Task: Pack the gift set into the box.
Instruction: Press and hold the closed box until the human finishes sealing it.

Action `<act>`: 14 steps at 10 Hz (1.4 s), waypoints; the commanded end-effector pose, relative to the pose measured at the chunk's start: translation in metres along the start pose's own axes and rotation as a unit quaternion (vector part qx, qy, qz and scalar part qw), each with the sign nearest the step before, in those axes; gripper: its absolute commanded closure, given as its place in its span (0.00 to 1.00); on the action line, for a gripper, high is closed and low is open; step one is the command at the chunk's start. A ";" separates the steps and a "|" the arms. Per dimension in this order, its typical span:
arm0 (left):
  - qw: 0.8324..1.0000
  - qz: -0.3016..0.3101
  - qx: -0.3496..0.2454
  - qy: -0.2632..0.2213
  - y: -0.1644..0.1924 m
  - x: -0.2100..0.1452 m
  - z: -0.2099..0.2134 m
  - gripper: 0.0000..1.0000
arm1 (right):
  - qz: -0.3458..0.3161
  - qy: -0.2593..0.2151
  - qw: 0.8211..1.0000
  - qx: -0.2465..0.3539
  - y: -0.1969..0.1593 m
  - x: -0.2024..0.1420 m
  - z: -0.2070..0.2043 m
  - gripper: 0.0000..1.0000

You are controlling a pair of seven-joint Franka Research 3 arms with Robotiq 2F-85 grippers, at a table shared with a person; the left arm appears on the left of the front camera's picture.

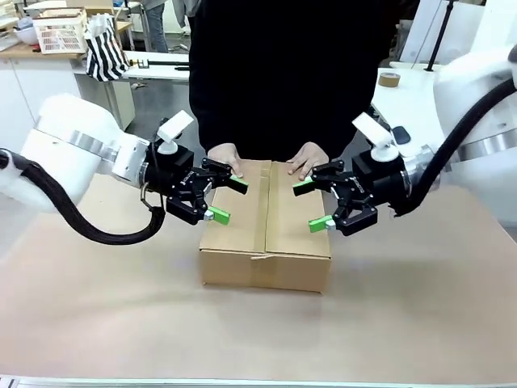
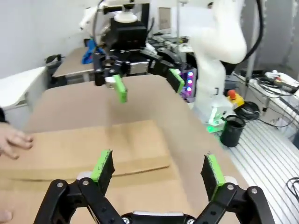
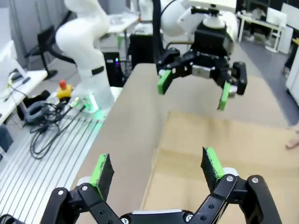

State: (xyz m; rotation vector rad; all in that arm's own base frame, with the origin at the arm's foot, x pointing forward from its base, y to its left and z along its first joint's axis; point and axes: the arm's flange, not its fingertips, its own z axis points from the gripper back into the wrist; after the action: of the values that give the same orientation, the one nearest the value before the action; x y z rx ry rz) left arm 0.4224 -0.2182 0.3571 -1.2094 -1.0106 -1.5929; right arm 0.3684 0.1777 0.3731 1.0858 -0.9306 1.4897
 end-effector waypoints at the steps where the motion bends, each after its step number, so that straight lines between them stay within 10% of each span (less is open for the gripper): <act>1: 0.998 -0.016 0.056 -0.009 0.009 -0.017 0.001 0.00 | -0.015 0.022 0.999 -0.042 -0.005 -0.019 0.004 0.00; 6: 0.993 0.040 0.107 0.017 0.025 -0.056 0.002 0.00 | -0.008 0.146 0.970 -0.193 -0.022 -0.042 -0.016 0.00; 14: 0.994 0.058 0.085 0.025 0.026 -0.072 0.009 0.00 | -0.096 0.129 0.981 -0.108 -0.030 -0.057 -0.024 0.00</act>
State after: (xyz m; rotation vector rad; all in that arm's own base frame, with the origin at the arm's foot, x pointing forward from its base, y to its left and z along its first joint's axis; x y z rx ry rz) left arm 0.4566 -0.2060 0.2907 -1.0928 -1.0158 -1.3922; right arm 0.4012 0.1949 0.3171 0.7818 -0.8478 1.2891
